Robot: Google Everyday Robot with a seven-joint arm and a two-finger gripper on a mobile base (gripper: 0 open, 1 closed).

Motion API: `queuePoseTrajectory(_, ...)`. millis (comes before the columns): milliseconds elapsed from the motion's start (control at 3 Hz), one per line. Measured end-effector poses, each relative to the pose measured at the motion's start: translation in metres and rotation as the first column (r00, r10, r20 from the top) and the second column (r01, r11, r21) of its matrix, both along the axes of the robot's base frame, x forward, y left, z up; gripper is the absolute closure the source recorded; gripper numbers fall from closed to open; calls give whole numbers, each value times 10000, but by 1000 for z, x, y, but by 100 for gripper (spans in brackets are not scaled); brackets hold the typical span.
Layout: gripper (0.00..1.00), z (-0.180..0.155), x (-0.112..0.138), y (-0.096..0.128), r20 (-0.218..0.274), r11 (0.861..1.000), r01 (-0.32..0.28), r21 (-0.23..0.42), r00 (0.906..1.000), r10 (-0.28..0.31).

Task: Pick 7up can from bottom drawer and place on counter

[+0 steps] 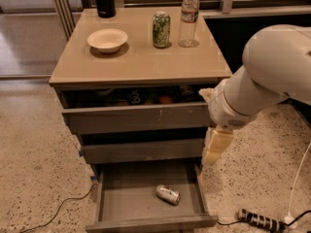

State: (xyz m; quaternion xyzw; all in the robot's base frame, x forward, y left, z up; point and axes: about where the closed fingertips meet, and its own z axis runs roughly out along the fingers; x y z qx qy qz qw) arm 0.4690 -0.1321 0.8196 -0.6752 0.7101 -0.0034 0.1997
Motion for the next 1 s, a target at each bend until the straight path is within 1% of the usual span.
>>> queuePoseTrajectory(333, 0, -61, 26, 3, -553, 9998, 191, -14, 9983, -192)
queuePoseTrajectory(667, 0, -70, 26, 1, -736, 9996, 266, -59, 9969, -270)
queuePoseTrajectory(1000, 0, -91, 24, -4, -1163, 9989, 446, -161, 9921, -462)
